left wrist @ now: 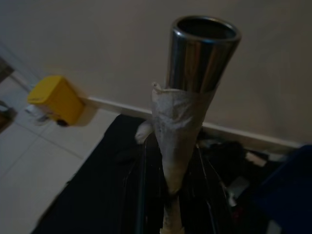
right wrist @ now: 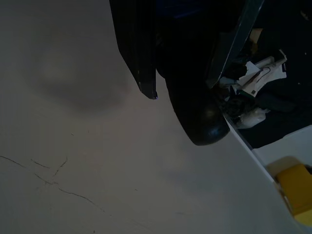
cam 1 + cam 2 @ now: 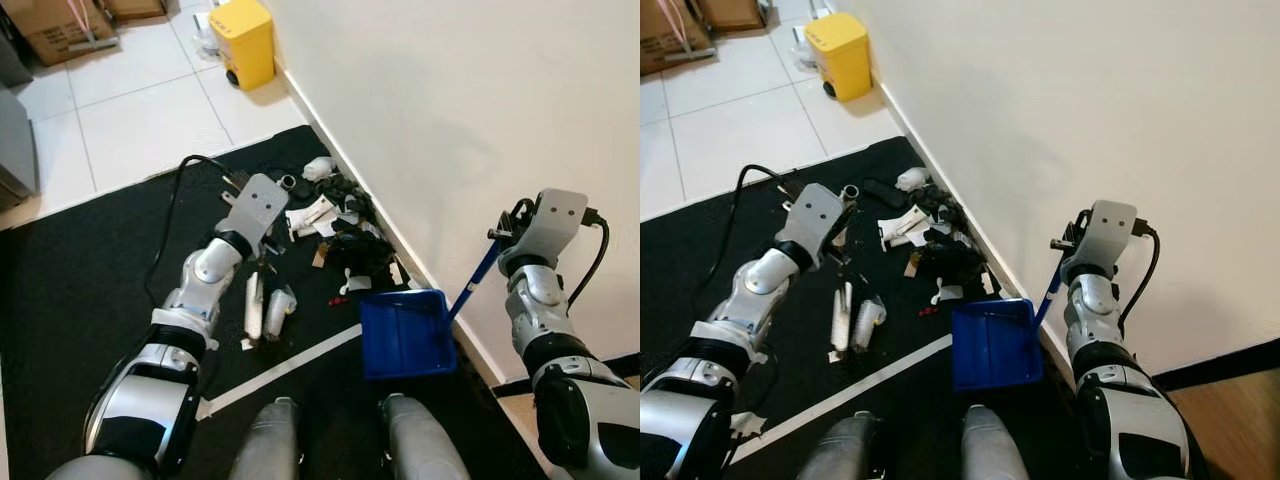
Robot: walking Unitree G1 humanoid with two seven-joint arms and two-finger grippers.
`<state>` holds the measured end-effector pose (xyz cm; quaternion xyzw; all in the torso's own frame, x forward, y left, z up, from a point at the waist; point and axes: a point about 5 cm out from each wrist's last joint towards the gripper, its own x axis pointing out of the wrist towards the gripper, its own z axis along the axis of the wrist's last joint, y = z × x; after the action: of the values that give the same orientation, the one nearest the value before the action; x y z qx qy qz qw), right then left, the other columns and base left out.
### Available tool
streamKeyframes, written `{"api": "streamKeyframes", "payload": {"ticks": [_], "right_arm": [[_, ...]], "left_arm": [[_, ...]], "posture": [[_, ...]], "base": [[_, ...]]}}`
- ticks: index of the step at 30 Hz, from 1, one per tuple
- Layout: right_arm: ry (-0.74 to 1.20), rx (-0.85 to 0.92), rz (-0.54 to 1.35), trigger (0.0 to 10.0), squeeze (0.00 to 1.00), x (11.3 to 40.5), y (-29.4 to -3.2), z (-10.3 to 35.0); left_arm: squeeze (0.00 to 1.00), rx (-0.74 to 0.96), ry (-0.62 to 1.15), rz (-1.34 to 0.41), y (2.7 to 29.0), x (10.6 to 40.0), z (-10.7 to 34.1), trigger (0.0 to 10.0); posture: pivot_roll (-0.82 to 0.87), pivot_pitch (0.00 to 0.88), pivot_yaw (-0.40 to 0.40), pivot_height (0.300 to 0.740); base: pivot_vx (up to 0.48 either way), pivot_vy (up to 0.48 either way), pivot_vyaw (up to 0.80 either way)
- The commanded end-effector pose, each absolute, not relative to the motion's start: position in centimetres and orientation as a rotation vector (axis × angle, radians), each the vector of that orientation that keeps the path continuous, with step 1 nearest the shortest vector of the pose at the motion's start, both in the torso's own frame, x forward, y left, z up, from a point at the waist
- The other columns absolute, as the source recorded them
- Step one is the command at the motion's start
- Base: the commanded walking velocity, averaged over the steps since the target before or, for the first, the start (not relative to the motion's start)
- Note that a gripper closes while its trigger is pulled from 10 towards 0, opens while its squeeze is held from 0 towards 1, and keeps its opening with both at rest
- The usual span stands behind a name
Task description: Sweep floor
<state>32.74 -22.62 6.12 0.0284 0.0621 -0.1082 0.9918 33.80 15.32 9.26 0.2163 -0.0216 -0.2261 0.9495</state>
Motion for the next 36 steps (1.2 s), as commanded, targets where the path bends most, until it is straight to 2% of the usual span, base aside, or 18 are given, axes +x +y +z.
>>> {"api": "streamKeyframes", "payload": {"ticks": [1, 4, 5, 8, 17, 18, 24, 30, 36], "right_arm": [[0.186, 0.067, -0.153, 10.0, 0.00, 32.1, -21.3, 4.6], [0.182, 0.061, -0.133, 10.0, 0.00, 32.1, -20.8, 4.6], [0.175, 0.056, -0.099, 10.0, 0.00, 32.3, -20.3, 4.7], [0.165, 0.059, -0.065, 10.0, 0.00, 32.5, -19.7, 5.0], [0.187, 0.069, 0.019, 10.0, 0.00, 32.4, -17.9, 4.5], [0.204, 0.087, 0.066, 10.0, 0.00, 32.1, -16.7, 4.1], [0.242, 0.167, 0.172, 10.0, 0.00, 31.4, -14.3, 3.2], [0.402, 0.248, 0.303, 10.0, 0.00, 30.4, -12.3, 1.5], [0.440, 0.277, 0.360, 10.0, 0.00, 29.7, -11.2, 1.0]], "left_arm": [[0.00, 0.421, -0.055, -0.477, 14.8, 33.9, 9.3, 10.0], [0.00, 0.353, -0.041, -0.479, 14.3, 33.9, 9.0, 10.0], [0.00, 0.256, -0.014, -0.448, 14.0, 34.0, 8.6, 10.0], [0.00, 0.179, -0.005, -0.443, 13.6, 34.1, 8.5, 10.0], [0.00, 0.159, -0.024, -0.474, 12.8, 34.3, 8.8, 10.0], [0.00, 0.161, -0.028, -0.479, 12.7, 34.4, 9.0, 10.0], [0.00, 0.157, -0.044, -0.481, 12.9, 34.7, 9.4, 10.0], [0.00, 0.138, -0.068, -0.476, 12.6, 35.1, 10.1, 10.0], [0.00, 0.116, -0.086, -0.474, 11.8, 35.3, 10.5, 10.0]], "posture": [[0.00, 0.114, -0.023, 0.740], [-0.01, 0.119, -0.020, 0.740], [-0.02, 0.123, -0.022, 0.740], [-0.02, 0.124, -0.029, 0.740], [-0.03, 0.126, -0.042, 0.740], [-0.03, 0.128, -0.043, 0.740], [-0.03, 0.127, -0.038, 0.740], [-0.03, 0.126, -0.033, 0.740], [-0.03, 0.125, -0.034, 0.740]], "base": [[0.000, 0.000, 0.00], [0.000, 0.000, 0.00], [0.000, 0.000, 0.00], [0.000, 0.000, 0.00], [0.000, 0.000, 0.00], [0.000, 0.000, 0.00], [0.000, 0.000, 0.00], [0.000, 0.000, 0.00], [0.000, 0.000, 0.00]]}}
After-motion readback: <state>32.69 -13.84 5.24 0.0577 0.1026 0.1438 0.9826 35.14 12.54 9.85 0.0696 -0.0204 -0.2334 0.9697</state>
